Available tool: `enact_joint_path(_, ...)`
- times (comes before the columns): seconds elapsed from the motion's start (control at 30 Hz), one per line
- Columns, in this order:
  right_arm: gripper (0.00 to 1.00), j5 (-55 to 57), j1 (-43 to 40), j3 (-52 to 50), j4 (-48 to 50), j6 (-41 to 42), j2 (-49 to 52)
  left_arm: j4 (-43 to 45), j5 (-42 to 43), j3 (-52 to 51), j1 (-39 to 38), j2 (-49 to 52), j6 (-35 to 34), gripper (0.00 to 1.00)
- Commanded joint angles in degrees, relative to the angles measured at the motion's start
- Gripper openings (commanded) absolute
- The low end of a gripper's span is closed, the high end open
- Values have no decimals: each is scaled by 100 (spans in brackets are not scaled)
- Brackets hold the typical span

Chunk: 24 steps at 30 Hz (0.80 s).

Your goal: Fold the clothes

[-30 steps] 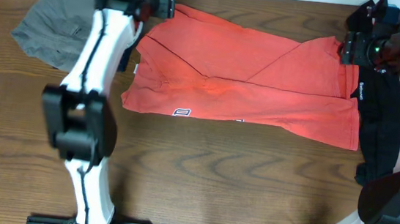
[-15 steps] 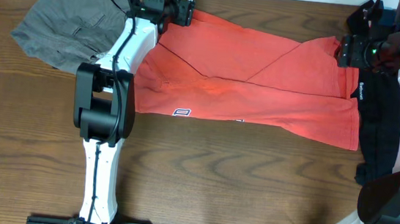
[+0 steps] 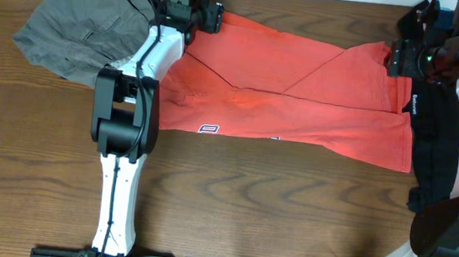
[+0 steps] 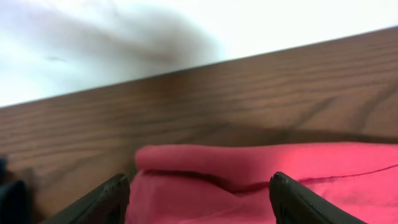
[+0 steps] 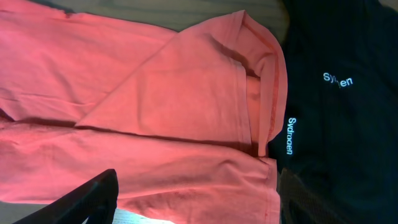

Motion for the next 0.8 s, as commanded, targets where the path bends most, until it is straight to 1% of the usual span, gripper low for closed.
enact_joint_path(0.0, 81, 20, 52, 68, 28, -74, -63, 48, -85, 175, -55, 186, -92, 73)
enact_joint_path(0.33, 82, 22, 52, 68, 31, -76, -26, 109, -85, 177, -81, 442, -92, 73)
enact_joint_path(0.6, 82, 17, 52, 68, 42, -74, 4, -138, -87, 175, -76, 516, -87, 73)
enact_joint_path(0.67, 82, 17, 52, 68, 42, -74, 4, -358, -87, 175, -76, 516, -85, 72)
enact_joint_path(0.77, 82, 20, 52, 68, 44, -76, 4, -933, -85, 175, -76, 516, -59, 72)
